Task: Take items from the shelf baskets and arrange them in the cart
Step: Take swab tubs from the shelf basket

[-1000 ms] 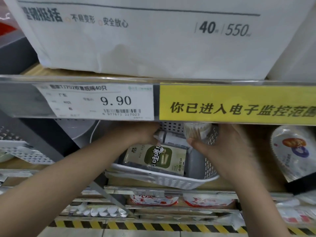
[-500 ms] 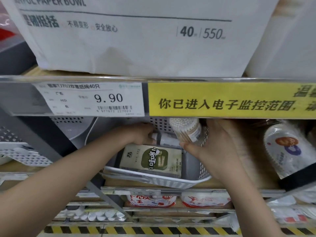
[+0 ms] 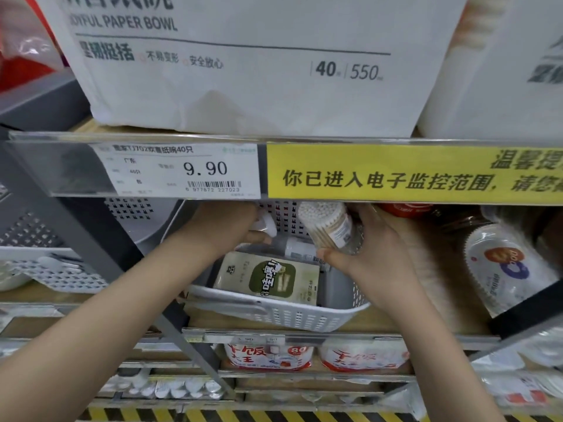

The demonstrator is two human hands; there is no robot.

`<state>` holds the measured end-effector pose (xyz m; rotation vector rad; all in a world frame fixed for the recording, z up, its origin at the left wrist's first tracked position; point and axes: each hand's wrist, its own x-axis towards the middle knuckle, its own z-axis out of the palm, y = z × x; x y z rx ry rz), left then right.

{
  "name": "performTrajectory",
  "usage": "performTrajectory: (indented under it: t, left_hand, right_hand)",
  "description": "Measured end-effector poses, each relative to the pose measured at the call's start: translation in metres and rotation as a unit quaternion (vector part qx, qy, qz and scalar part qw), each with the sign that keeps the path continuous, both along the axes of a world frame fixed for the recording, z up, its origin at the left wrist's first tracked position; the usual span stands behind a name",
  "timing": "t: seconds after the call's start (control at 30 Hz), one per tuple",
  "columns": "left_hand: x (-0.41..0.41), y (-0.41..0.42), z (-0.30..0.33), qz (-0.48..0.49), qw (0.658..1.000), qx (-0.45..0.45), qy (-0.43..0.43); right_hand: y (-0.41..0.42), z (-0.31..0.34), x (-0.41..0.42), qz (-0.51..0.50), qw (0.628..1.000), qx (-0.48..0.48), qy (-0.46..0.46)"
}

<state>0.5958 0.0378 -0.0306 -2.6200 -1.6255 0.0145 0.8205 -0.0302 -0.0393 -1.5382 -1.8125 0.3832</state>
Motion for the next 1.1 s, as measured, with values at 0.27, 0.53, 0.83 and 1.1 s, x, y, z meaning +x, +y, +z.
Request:
performTrajectory:
  t: [0.27, 0.53, 0.83, 1.1]
  left_hand:
    - [-0.013, -0.061, 0.019, 0.056, 0.975, 0.052, -0.208]
    - [-0.012, -0.136, 0.019, 0.102, 0.848, 0.096, -0.512]
    - [-0.05, -0.234, 0.008, 0.198, 0.749, 0.182, -0.605]
    - [-0.15, -0.348, -0.015, 0.38, 0.655, 0.187, -0.626]
  right_hand:
    - [0.009, 0.012, 0.005, 0.0, 0.998, -0.042, -0.048]
    - [0.008, 0.014, 0.002, 0.07, 0.996, 0.01, -0.051]
    - [-0.051, 0.038, -0.044, 0.244, 0.968, 0.043, 0.048]
    - [-0.117, 0.021, -0.198, 0.419, 0.905, -0.033, 0.065]
